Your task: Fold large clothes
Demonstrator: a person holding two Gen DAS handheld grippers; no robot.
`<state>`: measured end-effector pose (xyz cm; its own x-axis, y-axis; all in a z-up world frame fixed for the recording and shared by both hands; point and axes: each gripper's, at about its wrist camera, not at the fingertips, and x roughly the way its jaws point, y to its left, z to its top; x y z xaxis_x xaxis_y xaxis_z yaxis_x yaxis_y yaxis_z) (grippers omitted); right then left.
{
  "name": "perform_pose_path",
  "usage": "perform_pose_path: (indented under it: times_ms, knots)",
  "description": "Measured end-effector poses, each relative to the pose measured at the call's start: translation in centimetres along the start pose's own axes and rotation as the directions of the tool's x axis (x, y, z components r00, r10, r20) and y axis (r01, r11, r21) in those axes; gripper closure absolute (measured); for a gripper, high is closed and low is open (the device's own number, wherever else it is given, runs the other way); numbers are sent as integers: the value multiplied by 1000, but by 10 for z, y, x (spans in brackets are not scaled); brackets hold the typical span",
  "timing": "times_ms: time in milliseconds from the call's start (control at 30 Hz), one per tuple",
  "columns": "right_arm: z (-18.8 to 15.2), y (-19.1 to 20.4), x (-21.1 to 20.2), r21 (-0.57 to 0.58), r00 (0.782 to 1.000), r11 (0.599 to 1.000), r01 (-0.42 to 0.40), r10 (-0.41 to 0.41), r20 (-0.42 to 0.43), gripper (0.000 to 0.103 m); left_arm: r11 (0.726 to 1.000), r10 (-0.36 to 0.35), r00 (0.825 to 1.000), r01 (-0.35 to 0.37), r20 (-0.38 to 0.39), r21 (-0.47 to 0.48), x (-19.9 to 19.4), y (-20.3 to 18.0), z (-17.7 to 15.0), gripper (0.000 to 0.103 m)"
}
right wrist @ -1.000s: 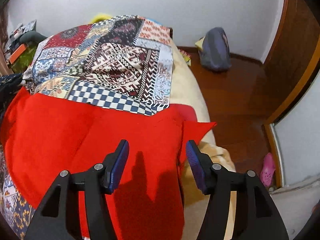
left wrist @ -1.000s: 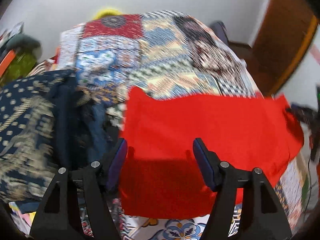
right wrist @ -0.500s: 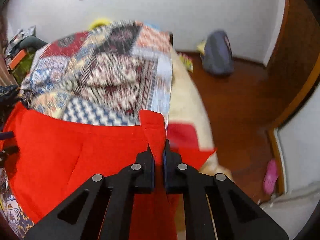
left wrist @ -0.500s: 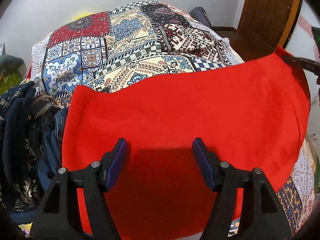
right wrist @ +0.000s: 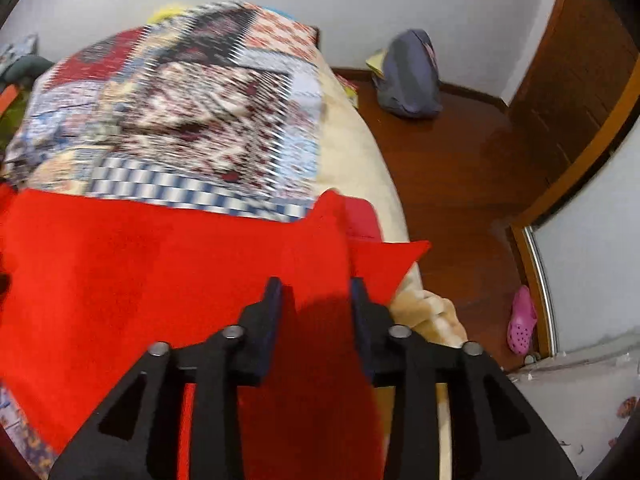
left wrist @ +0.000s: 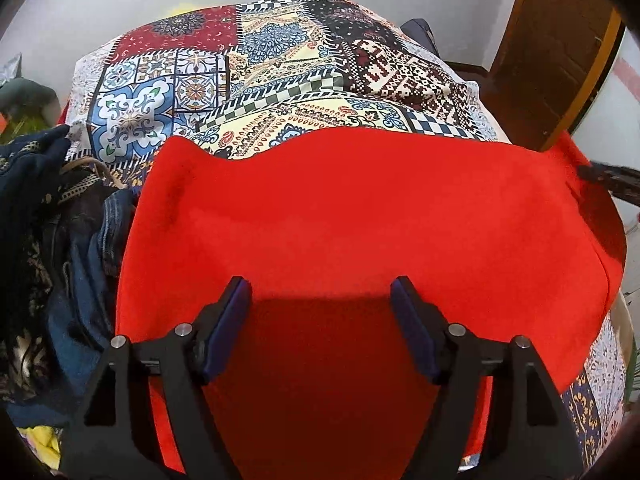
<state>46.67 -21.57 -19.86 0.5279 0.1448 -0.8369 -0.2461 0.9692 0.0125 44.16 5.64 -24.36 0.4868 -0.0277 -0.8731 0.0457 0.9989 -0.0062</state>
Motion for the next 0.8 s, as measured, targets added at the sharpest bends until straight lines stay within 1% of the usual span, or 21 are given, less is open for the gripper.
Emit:
perform_pose_path:
  times_ms: [67, 133, 200, 267, 367, 400, 433, 500, 567, 600, 667, 700, 733, 800]
  knots:
    - [-3, 21, -22, -36, 997, 998, -49, 51, 55, 57, 1000, -1, 1000, 1, 9, 13, -7, -5, -3, 31]
    - [-6, 48, -38, -81, 988, 989, -126, 133, 84, 49, 999, -3, 1000, 3, 14, 32, -13, -12, -7, 31]
    - [-12, 70, -46, -110, 979, 979, -170, 181, 99, 35, 999, -9, 1000, 9, 16, 44, -18, -19, -12, 31]
    - [-19, 97, -48, -146, 968, 966, -214, 230, 102, 33, 998, -7, 1000, 6, 17, 57, -21, -23, -17, 31]
    - [-33, 126, -37, -168, 956, 945, -279, 291, 49, 33, 998, 11, 1000, -12, 17, 66, -24, -26, -23, 31]
    - [-37, 131, -31, -168, 954, 942, -289, 299, 32, 33, 998, 14, 1000, -15, 14, 62, -23, -25, -26, 30]
    - [-42, 137, -23, -168, 955, 942, -292, 297, 9, 33, 999, 16, 1000, -16, 9, 52, -22, -22, -29, 30]
    - [-53, 146, -7, -179, 966, 949, -260, 257, -38, 33, 999, 12, 1000, -12, 5, 30, -23, -16, -33, 29]
    - [-62, 147, -2, -200, 972, 951, -234, 229, -46, 33, 1000, 11, 1000, -11, 10, 8, -26, -8, -38, 28]
    - [-65, 145, -3, -209, 977, 955, -212, 208, -41, 33, 1000, 16, 1000, -15, 14, -7, -28, -2, -42, 26]
    - [-71, 134, -6, -216, 987, 963, -159, 158, -18, 32, 999, 36, 999, -35, 21, -34, -31, 9, -48, 26]
    - [-74, 127, -7, -211, 990, 967, -141, 141, -12, 30, 998, 49, 999, -48, 20, -52, -33, 16, -52, 26]
    - [-75, 117, -10, -198, 991, 971, -133, 134, -8, 29, 996, 53, 998, -52, 19, -66, -34, 22, -56, 26]
    - [-79, 96, -13, -145, 991, 980, -135, 136, -5, 24, 993, 62, 998, -60, 15, -106, -37, 36, -63, 26]
